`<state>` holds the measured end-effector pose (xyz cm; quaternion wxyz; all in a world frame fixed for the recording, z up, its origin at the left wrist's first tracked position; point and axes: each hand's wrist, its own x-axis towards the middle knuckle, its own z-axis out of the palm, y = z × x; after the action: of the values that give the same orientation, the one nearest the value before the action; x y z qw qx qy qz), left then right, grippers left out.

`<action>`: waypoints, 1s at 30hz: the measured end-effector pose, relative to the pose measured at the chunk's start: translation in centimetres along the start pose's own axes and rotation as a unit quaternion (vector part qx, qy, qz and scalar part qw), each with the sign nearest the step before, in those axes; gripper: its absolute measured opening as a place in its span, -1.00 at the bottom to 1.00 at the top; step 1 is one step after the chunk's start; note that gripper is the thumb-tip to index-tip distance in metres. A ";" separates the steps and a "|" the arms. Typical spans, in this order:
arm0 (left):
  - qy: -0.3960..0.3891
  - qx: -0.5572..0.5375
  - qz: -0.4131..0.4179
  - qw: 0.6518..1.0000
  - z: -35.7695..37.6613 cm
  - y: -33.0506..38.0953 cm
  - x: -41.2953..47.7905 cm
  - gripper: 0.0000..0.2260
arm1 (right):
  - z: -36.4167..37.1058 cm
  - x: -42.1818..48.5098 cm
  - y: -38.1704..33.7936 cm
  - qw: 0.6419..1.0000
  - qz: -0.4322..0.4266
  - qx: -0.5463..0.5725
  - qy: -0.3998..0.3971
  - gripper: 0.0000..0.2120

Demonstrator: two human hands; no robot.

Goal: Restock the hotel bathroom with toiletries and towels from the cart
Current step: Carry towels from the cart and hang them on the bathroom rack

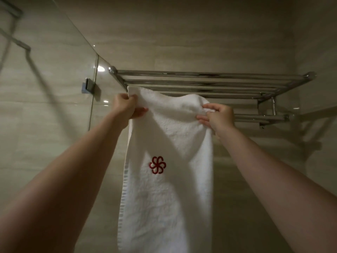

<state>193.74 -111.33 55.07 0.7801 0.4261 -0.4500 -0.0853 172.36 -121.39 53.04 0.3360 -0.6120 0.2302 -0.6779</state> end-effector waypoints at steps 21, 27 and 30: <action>-0.062 0.577 0.244 0.777 3.2 -5.7 9.4 -0.60 | 6.1 6.5 2.0 0.784 -0.203 -0.563 -0.165 -0.47; -0.063 0.516 0.210 0.828 2.3 -5.5 10.5 -0.75 | 6.2 6.9 2.0 0.785 -0.200 -0.566 -0.153 -0.43; -0.029 0.472 0.195 0.860 2.5 -5.6 11.1 -0.84 | 6.4 6.6 1.5 0.794 -0.172 -0.562 -0.157 -0.41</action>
<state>199.65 -121.99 58.52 0.4733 0.6441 -0.5324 0.2786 178.73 -126.67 57.35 -0.1579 -0.8203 0.4061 -0.3704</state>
